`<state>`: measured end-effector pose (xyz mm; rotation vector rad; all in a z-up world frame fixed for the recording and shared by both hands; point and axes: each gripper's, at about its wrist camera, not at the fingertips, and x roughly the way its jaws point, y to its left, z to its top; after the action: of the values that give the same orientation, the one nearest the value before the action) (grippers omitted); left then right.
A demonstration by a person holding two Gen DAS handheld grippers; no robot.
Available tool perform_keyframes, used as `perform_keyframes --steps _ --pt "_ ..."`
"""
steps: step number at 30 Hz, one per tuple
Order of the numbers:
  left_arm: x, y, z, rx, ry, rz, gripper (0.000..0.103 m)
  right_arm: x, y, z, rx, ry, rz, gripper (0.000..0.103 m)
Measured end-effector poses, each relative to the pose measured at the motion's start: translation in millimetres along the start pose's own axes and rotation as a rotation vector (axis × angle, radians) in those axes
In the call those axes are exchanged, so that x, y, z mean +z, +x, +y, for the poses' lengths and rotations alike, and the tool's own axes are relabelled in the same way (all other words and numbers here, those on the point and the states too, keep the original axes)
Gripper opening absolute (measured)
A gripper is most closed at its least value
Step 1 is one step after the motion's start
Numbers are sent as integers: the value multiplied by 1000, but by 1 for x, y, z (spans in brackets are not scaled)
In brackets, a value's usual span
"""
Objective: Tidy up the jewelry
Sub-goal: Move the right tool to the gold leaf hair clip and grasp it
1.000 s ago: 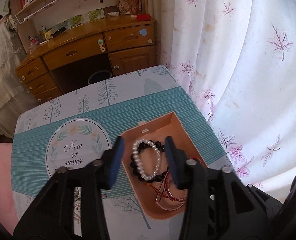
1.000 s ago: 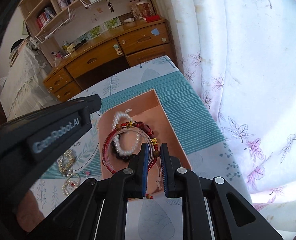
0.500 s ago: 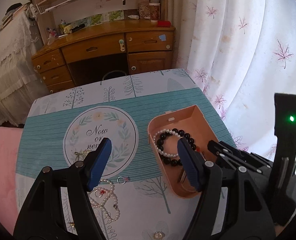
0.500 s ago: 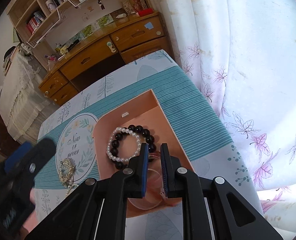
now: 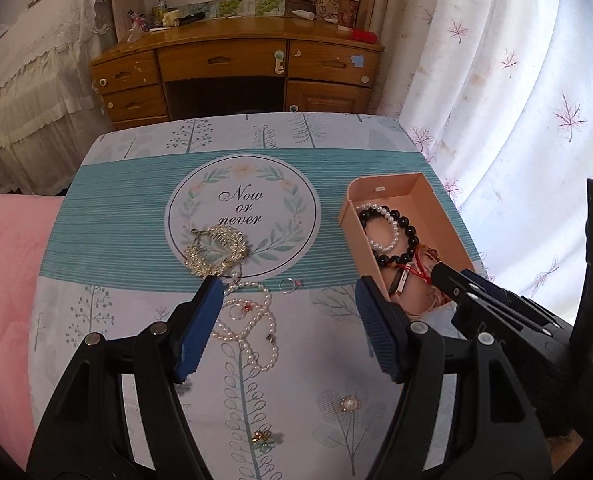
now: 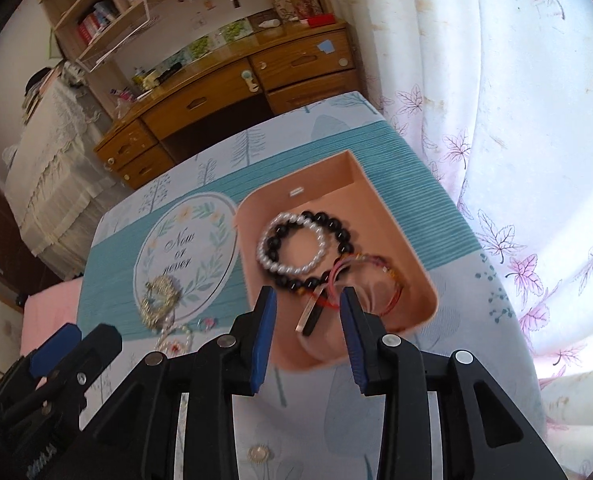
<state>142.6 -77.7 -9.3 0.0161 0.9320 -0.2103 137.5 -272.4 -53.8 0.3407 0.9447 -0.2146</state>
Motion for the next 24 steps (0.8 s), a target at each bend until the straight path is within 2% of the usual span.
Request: perform_keyframes --steps 9,12,14,17,24 --pt "-37 -35 34 32 -13 -55 66 -63 -29 29 24 -74 32 33" --pt "-48 -41 41 23 -2 -50 66 -83 -36 35 21 -106 39 33" --pt "-56 -44 44 17 11 -34 66 -91 -41 37 21 -120 42 33" --pt "-65 -42 45 58 32 -11 66 -101 -44 43 22 -136 47 33" --pt "-79 -34 60 67 20 27 66 -103 -48 58 39 -200 61 33"
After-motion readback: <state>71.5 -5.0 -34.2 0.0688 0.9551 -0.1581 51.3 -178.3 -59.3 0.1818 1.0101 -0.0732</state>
